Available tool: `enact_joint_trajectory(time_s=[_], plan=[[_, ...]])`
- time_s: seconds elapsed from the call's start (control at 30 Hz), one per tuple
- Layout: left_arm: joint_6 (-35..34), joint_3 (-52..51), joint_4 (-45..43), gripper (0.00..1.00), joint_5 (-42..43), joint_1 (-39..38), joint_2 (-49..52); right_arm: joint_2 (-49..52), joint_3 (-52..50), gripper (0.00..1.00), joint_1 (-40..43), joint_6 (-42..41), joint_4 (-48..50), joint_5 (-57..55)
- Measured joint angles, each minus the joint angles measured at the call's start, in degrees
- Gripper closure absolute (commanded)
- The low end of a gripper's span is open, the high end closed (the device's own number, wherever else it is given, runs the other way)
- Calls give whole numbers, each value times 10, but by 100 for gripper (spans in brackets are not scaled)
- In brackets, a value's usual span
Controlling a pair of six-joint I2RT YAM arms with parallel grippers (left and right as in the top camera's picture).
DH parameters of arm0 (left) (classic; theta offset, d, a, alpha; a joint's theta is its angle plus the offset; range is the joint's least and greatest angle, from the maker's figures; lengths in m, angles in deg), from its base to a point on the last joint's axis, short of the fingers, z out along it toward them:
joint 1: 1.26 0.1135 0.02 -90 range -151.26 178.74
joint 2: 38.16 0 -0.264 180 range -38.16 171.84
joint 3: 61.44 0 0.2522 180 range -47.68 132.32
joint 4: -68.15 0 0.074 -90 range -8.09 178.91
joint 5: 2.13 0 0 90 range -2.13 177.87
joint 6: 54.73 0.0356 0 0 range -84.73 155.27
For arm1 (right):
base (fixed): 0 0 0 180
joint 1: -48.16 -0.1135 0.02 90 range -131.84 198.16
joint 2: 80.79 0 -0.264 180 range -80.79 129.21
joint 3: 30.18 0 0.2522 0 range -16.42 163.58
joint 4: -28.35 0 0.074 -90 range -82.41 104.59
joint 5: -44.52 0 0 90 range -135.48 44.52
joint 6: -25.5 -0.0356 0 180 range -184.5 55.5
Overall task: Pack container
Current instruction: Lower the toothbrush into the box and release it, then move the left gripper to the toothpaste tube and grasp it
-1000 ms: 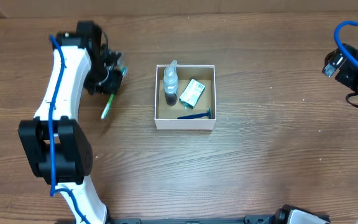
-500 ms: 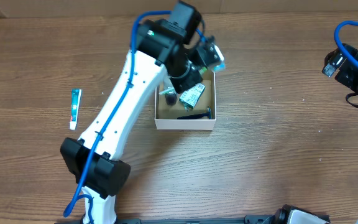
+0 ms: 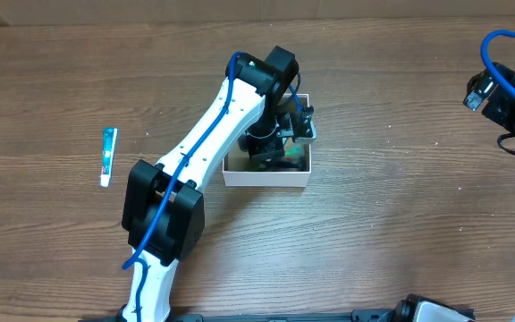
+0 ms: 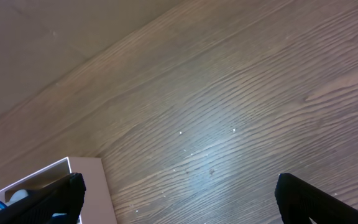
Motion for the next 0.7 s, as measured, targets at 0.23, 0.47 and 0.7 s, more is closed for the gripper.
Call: enact_joint_trajectory(time_s=[0.23,0.47,0.7], plan=[[-46,130,108,46,-24,0,6,0,0,0,0,0,0,0],[-172,191,143,42,-33,96,-47,0,0,0,0,0,0,0],[-301,183,163,35,-47,219,-137,0,0,0,0,0,0,0]])
